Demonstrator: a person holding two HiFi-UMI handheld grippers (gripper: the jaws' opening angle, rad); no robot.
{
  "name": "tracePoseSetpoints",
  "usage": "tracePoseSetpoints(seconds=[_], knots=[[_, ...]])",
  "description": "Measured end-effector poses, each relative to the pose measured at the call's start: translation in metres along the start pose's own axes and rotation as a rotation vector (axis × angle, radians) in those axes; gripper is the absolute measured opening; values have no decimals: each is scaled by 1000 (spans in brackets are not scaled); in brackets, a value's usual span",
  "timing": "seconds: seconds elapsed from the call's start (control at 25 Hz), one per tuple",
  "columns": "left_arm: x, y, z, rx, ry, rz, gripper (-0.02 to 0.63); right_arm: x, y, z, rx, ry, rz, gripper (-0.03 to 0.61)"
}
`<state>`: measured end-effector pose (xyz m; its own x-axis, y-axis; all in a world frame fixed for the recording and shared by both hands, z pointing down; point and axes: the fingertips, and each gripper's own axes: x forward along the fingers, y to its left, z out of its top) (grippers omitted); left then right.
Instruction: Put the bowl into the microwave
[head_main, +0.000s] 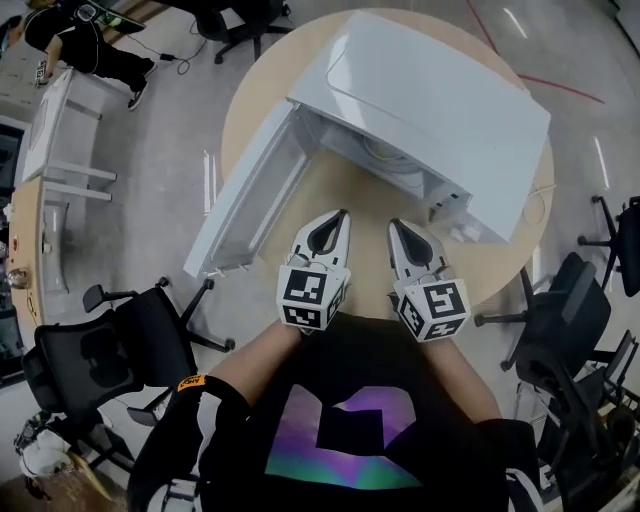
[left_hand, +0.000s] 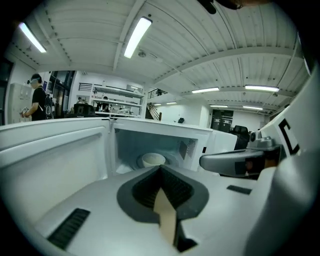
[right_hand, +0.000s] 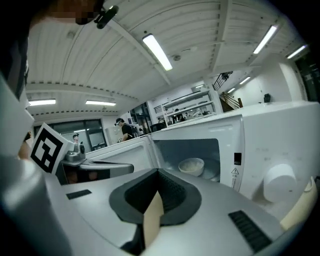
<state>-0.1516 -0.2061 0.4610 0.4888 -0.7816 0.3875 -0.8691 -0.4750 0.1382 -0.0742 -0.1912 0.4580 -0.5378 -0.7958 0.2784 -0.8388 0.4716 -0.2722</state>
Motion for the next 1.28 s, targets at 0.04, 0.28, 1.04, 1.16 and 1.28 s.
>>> tracePoseSetpoints(seconds=[0.04,0.28,1.04,1.16,1.28], knots=[[-9,-5,-1,-5,-8,16,46,-6,4,0,-20,4,19,17],[-55,-29,-17,-8,-33,133,46,-32,26,-9,-42,4,151,17],[-192,-26,-35,1,-97,269,46,-76,127,-19,-123,9,235,18],[-230,-20,-48,-24,-116,278,46,-88,158,-33,-131,21,227,18],[-268,-15,-62,-40,-130,273,46,-103,189,-47,-141,25,207,18]])
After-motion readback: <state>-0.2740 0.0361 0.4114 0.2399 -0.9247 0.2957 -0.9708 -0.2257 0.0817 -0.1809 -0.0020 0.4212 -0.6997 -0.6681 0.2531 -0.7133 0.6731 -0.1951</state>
